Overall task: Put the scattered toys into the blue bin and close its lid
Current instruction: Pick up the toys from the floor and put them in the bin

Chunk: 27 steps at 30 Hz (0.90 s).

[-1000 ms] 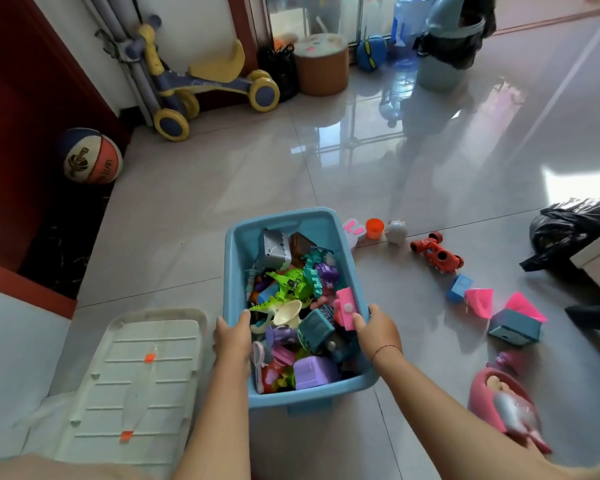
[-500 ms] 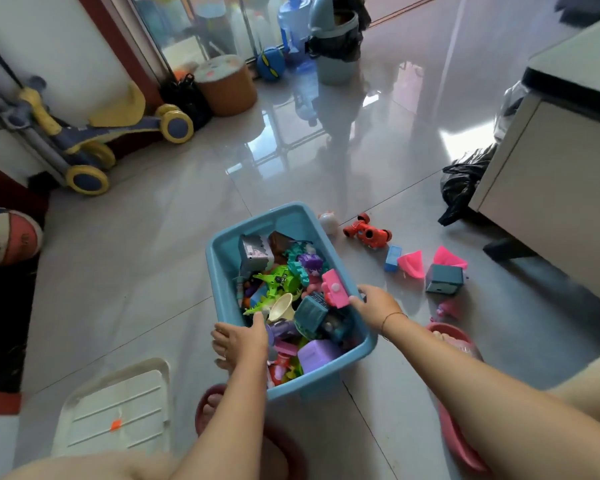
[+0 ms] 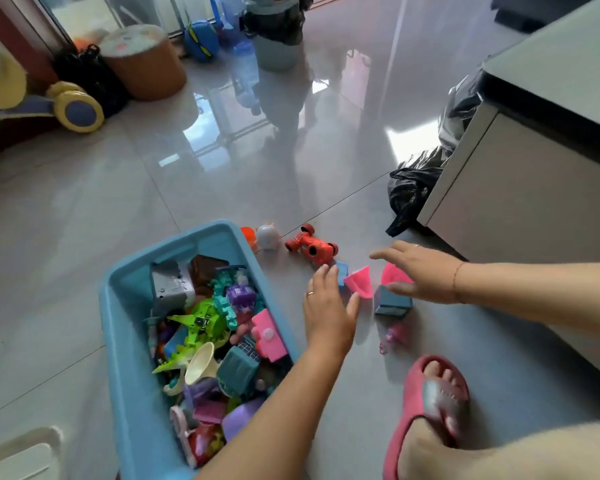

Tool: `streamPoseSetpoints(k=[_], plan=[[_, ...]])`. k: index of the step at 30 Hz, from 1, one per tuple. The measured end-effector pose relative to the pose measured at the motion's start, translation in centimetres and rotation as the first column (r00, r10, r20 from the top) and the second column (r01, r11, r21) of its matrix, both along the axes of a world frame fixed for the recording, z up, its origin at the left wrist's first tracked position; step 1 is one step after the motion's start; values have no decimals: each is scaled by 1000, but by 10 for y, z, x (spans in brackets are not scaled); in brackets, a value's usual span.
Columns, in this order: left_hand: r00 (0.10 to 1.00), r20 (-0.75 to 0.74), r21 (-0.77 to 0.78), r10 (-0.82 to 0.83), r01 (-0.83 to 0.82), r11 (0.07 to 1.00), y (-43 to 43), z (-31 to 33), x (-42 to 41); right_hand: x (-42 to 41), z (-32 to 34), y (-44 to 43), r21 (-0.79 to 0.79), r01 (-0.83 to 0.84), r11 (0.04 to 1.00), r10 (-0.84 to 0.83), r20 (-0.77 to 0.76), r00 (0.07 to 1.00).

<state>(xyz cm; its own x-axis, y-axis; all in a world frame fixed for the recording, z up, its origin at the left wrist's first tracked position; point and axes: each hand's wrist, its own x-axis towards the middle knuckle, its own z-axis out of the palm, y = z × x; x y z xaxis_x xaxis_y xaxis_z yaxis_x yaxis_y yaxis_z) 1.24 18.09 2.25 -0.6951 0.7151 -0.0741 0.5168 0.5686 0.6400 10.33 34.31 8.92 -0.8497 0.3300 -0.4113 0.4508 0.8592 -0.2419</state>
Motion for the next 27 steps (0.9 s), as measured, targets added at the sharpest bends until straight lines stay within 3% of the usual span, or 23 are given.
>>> streamPoseSetpoints(k=[4, 8, 11, 14, 16, 21, 25, 27], plan=[[986, 49, -133, -157, 163, 978, 33, -45, 13, 30, -70, 27, -175, 307, 936, -312, -3, 950], [938, 30, -273, -345, 340, 900, 70, -82, 11, 55, -141, 16, -178, 630, 756, -630, 64, 774], [867, -21, -347, -499, 461, 817, 95, -101, 11, 60, -184, -5, -212, 736, 643, -721, 159, 675], [824, 22, -400, -567, 526, 750, 107, -113, 15, 58, -210, -24, -259, 822, 508, -808, 188, 558], [835, 25, -439, -549, 503, 745, 108, -117, 19, 53, -218, -29, -265, 854, 448, -845, 186, 501], [918, 70, -398, -391, 385, 833, 96, -101, 20, 43, -219, -27, -339, 837, 429, -865, 112, 489], [972, 154, -114, -178, 197, 974, 58, -54, 6, 32, -187, -34, -537, 789, 299, -919, 59, 389], [985, 155, 59, -72, 64, 996, 32, -20, -7, 17, -152, -43, -684, 689, 239, -940, 14, 340]])
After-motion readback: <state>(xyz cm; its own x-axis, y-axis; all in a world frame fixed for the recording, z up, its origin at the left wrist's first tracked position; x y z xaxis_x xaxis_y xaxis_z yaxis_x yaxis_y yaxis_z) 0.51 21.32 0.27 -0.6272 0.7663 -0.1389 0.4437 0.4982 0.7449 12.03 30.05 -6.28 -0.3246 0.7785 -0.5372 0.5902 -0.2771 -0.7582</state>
